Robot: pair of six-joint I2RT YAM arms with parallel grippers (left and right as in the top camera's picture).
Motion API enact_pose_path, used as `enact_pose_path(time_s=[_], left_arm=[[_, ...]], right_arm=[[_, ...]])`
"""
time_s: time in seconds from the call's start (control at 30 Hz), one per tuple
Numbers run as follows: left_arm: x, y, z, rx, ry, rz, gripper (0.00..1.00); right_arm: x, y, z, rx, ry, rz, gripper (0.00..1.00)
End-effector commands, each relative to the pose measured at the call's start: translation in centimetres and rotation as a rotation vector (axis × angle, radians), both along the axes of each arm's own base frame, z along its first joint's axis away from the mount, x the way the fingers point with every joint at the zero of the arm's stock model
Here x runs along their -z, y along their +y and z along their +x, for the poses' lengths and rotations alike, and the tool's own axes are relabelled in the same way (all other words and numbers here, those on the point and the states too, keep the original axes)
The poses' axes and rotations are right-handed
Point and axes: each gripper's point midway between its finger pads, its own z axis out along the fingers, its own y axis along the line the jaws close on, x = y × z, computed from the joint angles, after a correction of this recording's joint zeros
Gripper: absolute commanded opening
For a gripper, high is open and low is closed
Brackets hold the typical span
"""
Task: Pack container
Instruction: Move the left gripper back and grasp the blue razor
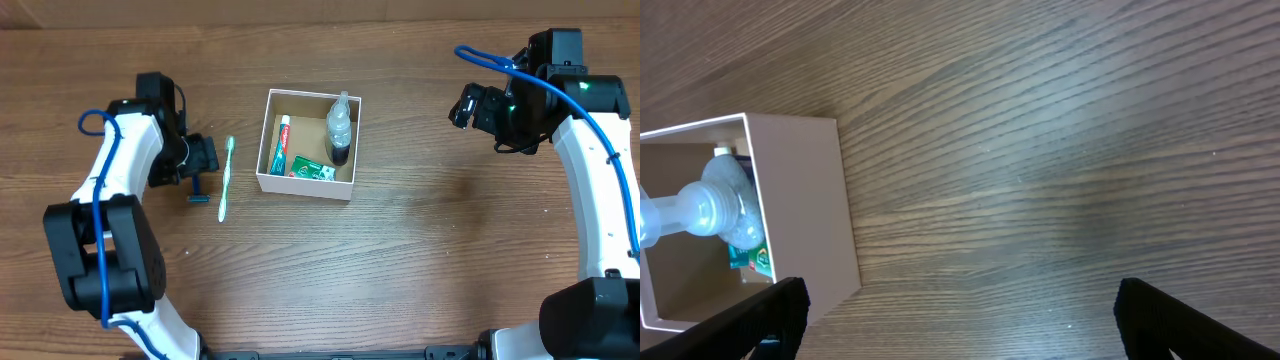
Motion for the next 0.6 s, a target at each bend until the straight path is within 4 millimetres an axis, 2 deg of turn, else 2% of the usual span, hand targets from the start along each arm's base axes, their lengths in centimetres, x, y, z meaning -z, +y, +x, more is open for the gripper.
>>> enact_pose_path(time_s=[0.0,0.1,0.17,0.23,0.43,0.5,0.57], left_arm=[[3.0,0.4,0.3,-0.028,0.034,-0.008,0.85],[5.3,0.5,0.5,-0.028,0.06,-0.004,0.82],[6.5,0.5,0.4,-0.028,0.08,-0.006,0.76],[7.0,0.5,0.4,-0.028,0.089,-0.008,0.66],[5.7,0.6,1.4,-0.001,0.062,-0.003,0.33],[4.5,0.7,1.7,-0.002,0.07,-0.004,0.19],[3.0,0.6,2.0,-0.001,0.077,-0.005,0.13]], right_arm=[[-0.5,0.2,0.4,0.0,-0.018,0.009,1.0],[-0.5,0.2,0.4,0.0,-0.018,0.009,1.0],[-0.5,0.2,0.4,0.0,-0.018,0.009,1.0],[-0.5,0.2,0.4,0.0,-0.018,0.008,1.0],[-0.5,0.2,0.4,0.0,-0.018,0.009,1.0],[-0.5,0.2,0.4,0.0,-0.018,0.009,1.0],[-0.5,0.2,0.4,0.0,-0.018,0.008,1.0]])
